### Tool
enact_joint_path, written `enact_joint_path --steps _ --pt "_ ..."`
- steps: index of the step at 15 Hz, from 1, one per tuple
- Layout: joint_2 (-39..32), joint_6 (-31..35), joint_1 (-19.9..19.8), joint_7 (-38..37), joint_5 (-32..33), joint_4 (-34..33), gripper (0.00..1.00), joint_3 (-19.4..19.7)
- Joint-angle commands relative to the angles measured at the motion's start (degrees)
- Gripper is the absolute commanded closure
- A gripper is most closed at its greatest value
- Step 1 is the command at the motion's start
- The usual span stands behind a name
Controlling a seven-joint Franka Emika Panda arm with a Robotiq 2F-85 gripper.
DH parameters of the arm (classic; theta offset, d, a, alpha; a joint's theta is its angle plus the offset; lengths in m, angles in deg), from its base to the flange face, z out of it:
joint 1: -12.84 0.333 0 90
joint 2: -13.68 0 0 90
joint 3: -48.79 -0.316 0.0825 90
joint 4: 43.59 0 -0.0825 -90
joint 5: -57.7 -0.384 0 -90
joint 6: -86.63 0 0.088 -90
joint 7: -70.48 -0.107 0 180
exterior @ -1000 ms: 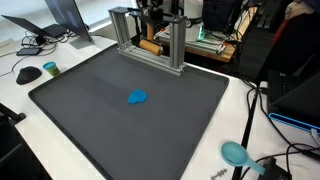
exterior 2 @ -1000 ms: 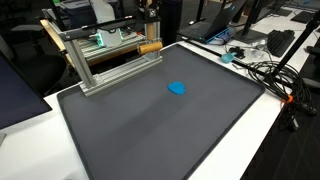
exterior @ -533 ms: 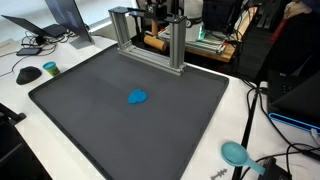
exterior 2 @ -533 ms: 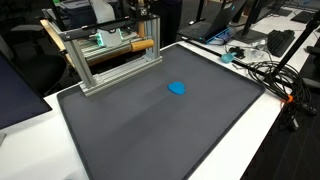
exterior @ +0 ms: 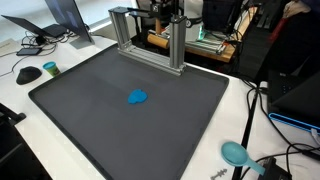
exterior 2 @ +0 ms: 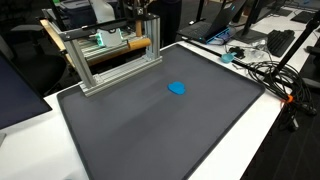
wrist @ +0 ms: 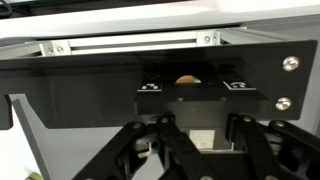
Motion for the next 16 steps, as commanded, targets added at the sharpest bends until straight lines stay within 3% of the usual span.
enact_joint_path --steps 1,4,5,6,10,16 --pt "4.71 -0.07 -0.21 3.39 -0.37 3.49 0.78 0.09" --pt "6.11 0.63 0.08 5.85 -0.71 4.70 0.78 0.72" --pt "6.29 0.36 0.15 6.41 -0.79 4.77 0.46 0.75" --pt "6.49 0.84 0.12 6.64 -0.76 4.92 0.27 0.70" --pt "6.31 0.87 -0.43 5.90 -0.36 4.40 0.00 0.23" --pt "6.00 1.94 -0.91 5.68 -0.19 3.21 0.00 0.42"
